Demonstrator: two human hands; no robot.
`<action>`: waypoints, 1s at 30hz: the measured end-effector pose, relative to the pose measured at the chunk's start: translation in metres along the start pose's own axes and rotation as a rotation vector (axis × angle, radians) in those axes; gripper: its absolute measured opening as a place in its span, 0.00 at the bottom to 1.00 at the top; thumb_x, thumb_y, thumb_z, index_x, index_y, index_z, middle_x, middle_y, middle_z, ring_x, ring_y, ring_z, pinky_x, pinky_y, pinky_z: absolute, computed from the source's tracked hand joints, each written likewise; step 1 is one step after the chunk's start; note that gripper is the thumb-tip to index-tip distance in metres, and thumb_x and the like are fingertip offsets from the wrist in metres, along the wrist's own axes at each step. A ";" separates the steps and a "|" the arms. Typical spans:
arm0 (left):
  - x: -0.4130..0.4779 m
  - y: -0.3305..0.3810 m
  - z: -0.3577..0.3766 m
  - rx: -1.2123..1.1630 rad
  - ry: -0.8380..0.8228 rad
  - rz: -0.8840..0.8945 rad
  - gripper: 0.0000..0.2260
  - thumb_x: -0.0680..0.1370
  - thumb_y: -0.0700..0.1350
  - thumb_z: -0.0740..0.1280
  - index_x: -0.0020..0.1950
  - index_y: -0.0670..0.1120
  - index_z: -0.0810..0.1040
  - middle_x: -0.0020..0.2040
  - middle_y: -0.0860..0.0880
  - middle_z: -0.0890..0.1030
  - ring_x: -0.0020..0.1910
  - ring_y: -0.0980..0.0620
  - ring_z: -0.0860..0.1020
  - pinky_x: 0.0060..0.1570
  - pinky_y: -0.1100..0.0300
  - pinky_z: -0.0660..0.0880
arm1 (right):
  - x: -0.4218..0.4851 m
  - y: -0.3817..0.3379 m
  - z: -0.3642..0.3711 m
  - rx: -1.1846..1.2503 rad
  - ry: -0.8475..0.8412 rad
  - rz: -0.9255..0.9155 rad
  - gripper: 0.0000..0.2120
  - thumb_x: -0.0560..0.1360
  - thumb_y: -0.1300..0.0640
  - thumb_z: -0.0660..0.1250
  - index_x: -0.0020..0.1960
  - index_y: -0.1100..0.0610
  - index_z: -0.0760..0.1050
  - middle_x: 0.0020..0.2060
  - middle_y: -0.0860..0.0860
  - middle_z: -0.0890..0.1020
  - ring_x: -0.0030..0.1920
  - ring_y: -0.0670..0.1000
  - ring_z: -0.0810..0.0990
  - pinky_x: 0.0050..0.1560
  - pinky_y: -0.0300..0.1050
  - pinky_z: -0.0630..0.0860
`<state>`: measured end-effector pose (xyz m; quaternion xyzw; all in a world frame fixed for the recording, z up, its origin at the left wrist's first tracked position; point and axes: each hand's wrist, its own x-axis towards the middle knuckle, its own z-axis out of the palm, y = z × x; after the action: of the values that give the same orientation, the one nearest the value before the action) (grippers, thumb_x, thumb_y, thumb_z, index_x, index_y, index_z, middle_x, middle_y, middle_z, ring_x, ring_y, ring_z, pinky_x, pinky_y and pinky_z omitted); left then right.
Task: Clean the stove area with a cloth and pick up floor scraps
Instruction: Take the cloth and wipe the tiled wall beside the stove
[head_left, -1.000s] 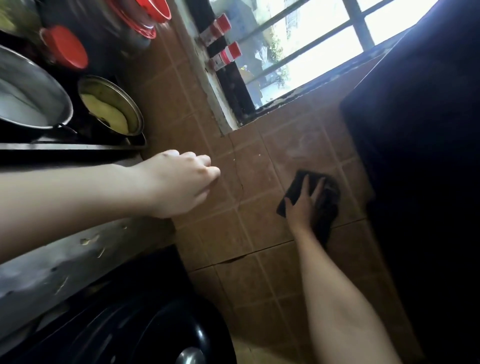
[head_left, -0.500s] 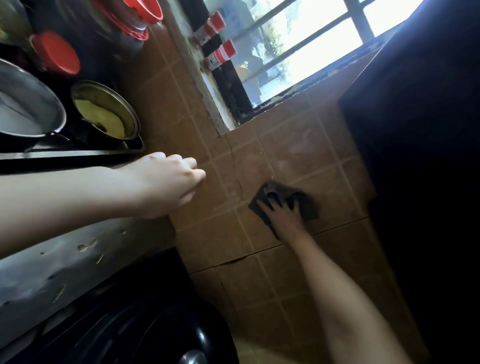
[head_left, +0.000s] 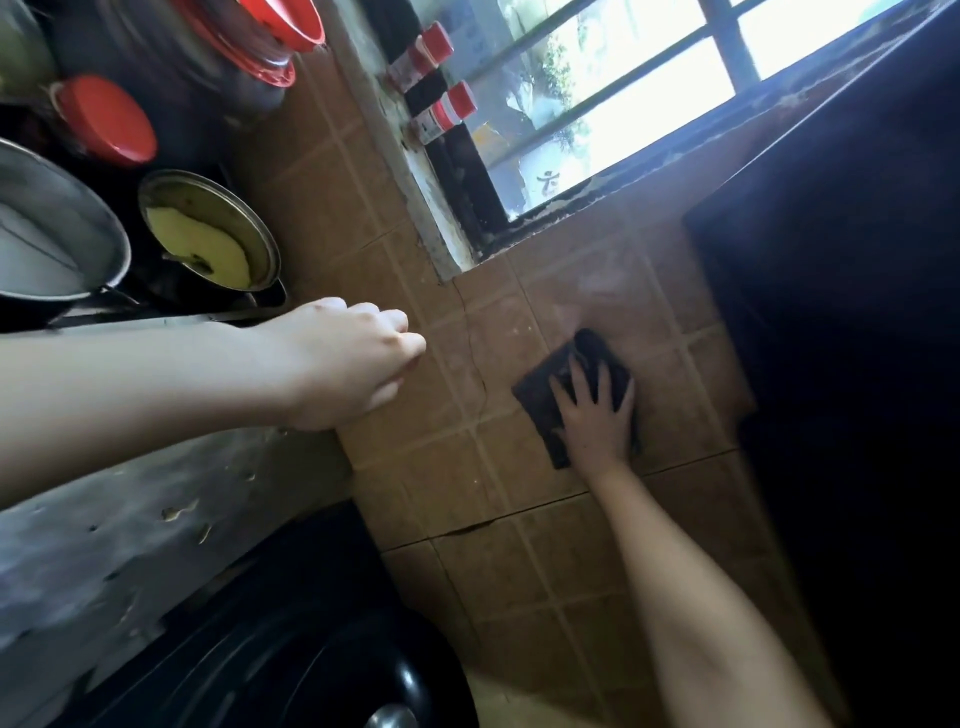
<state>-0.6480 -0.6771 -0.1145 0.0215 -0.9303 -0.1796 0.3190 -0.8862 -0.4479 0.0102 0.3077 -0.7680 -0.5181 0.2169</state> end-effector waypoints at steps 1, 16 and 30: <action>0.002 0.001 0.001 0.000 -0.008 0.011 0.11 0.80 0.52 0.53 0.58 0.52 0.70 0.53 0.52 0.72 0.51 0.50 0.76 0.44 0.58 0.68 | -0.001 0.000 -0.001 0.014 -0.003 0.003 0.30 0.78 0.48 0.60 0.76 0.49 0.51 0.77 0.53 0.46 0.76 0.62 0.46 0.69 0.70 0.46; -0.010 0.068 0.010 -0.135 0.003 -0.014 0.11 0.80 0.51 0.54 0.58 0.50 0.70 0.53 0.50 0.72 0.52 0.47 0.75 0.46 0.55 0.67 | -0.037 0.007 0.031 0.143 -0.085 0.103 0.31 0.79 0.48 0.58 0.76 0.45 0.45 0.77 0.51 0.41 0.76 0.62 0.44 0.70 0.71 0.50; -0.052 0.153 0.055 -0.091 -0.013 -0.044 0.13 0.79 0.51 0.54 0.61 0.52 0.69 0.54 0.50 0.72 0.55 0.48 0.75 0.51 0.54 0.71 | -0.138 0.039 0.119 0.142 -0.016 0.247 0.34 0.76 0.49 0.65 0.75 0.43 0.51 0.77 0.52 0.46 0.75 0.62 0.49 0.68 0.71 0.51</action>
<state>-0.6281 -0.5087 -0.1317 0.0261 -0.9225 -0.2288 0.3097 -0.8750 -0.2624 0.0007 0.2210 -0.8365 -0.4343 0.2506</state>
